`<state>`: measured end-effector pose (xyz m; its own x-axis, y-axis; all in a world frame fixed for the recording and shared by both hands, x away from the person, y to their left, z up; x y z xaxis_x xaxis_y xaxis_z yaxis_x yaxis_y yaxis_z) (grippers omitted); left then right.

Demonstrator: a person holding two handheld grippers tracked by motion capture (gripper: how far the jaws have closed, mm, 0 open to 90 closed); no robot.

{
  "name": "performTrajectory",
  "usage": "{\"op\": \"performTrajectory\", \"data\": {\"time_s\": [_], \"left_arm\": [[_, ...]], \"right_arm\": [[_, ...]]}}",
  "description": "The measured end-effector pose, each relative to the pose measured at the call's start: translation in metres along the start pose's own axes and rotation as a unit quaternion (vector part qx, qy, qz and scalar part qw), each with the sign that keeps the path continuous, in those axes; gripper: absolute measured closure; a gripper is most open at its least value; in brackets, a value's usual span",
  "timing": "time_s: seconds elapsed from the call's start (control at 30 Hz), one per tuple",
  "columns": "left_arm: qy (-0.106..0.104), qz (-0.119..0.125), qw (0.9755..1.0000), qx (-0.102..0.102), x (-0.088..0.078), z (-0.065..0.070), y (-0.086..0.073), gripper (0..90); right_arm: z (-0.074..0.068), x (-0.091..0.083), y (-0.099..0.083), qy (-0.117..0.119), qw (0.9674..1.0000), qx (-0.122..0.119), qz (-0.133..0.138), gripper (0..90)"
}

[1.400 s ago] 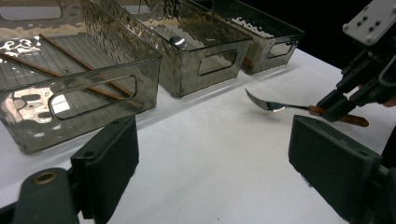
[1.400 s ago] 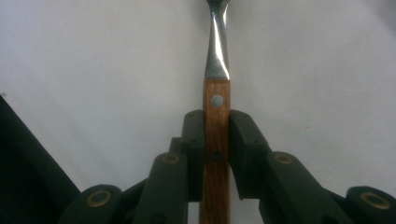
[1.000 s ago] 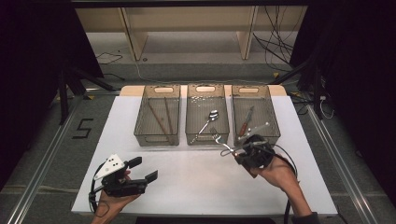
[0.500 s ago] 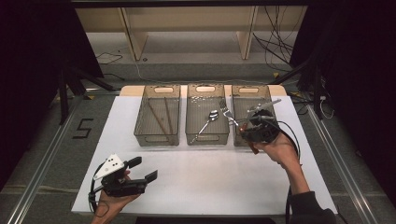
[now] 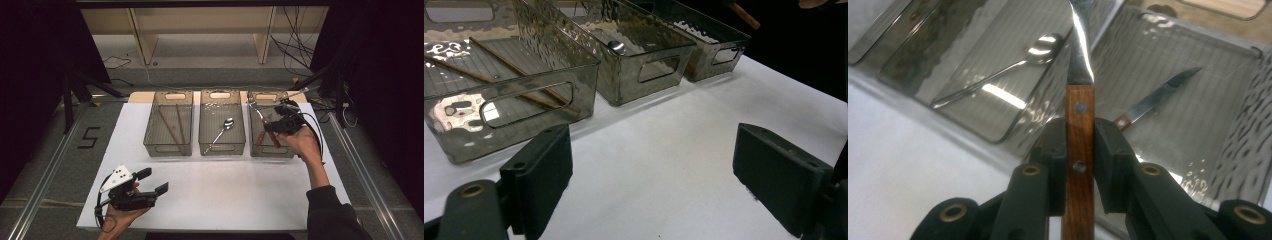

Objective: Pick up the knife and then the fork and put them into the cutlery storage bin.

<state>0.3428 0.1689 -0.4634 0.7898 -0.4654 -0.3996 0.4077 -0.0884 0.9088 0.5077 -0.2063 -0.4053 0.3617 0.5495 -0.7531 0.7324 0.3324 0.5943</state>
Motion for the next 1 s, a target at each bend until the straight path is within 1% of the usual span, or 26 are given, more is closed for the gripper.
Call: {"op": "performTrajectory", "data": {"time_s": [0.07, 0.23, 0.27, 0.4, 0.47, 0.57, 0.7, 0.93, 1.0], "left_arm": [[0.0, 0.0, 1.0, -0.001, 0.0, 0.0, 0.0, 15.7], [-0.001, 0.0, 1.0, -0.001, 0.0, 0.0, 0.0, 15.7], [-0.001, 0.0, 1.0, -0.001, 0.0, 0.0, 0.0, 15.7], [0.0, 0.0, 1.0, 0.0, 0.0, 0.0, 0.0, 15.7], [-0.001, 0.0, 1.0, 0.001, 0.0, -0.001, 0.0, 15.7], [0.0, 0.001, 1.0, -0.002, 0.0, -0.001, 0.0, 15.7], [0.0, 0.001, 1.0, -0.002, 0.0, -0.001, 0.0, 15.7], [-0.001, 0.001, 1.0, -0.002, 0.0, 0.0, 0.0, 15.7], [-0.002, -0.001, 1.0, -0.001, 0.0, 0.0, 0.0, 15.7]], "right_arm": [[0.006, 0.002, 0.004, -0.007, 0.9999, 0.009, 0.003, 77.4], [0.021, 0.008, 0.009, -0.014, 0.9992, 0.035, 0.01, 77.3], [0.024, 0.009, 0.009, -0.018, 0.999, 0.04, 0.009, 77.3], [0.036, 0.018, 0.009, -0.033, 0.9978, 0.056, 0.0, 77.3], [0.041, 0.022, 0.008, -0.038, 0.997, 0.066, -0.005, 77.3], [0.047, 0.026, 0.007, -0.044, 0.9962, 0.075, -0.01, 77.2], [0.051, 0.03, 0.004, -0.047, 0.9956, 0.08, -0.014, 77.2], [0.052, 0.037, -0.001, -0.043, 0.9952, 0.087, -0.017, 77.1], [0.052, 0.041, -0.003, -0.044, 0.9949, 0.088, -0.023, 77.1]]}}
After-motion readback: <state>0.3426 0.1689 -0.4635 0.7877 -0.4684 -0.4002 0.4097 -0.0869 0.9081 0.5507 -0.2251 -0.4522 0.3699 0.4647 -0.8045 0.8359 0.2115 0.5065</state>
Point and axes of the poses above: each handheld gripper's, and its own axes: x roughly forward along the jaws, y roughly out of its top, z roughly to its right, the point moved 7 cm from there along x, roughly forward along the jaws, and after that the axes turned 14 degrees about y, right-handed, at the moved point
